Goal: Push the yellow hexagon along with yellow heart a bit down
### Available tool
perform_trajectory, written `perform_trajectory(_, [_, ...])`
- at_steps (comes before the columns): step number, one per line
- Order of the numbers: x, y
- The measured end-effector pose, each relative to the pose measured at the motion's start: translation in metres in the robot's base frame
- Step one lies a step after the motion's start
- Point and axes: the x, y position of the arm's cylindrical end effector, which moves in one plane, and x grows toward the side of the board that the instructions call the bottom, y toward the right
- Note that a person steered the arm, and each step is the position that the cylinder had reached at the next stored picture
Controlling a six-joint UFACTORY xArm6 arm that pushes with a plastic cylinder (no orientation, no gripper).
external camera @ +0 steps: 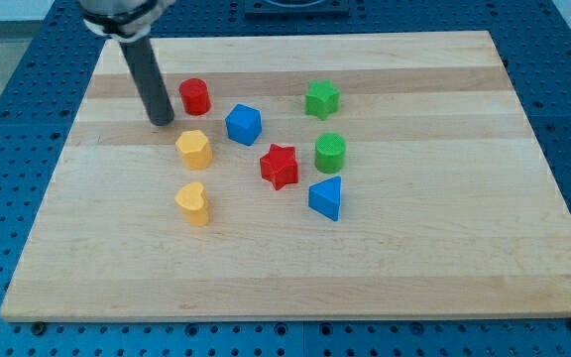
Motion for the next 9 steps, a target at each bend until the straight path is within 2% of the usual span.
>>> perform_trajectory(2, [0.005,0.027])
perform_trajectory(7, [0.106,0.027])
perform_trajectory(8, [0.108,0.025])
perform_trajectory(9, [0.132,0.013])
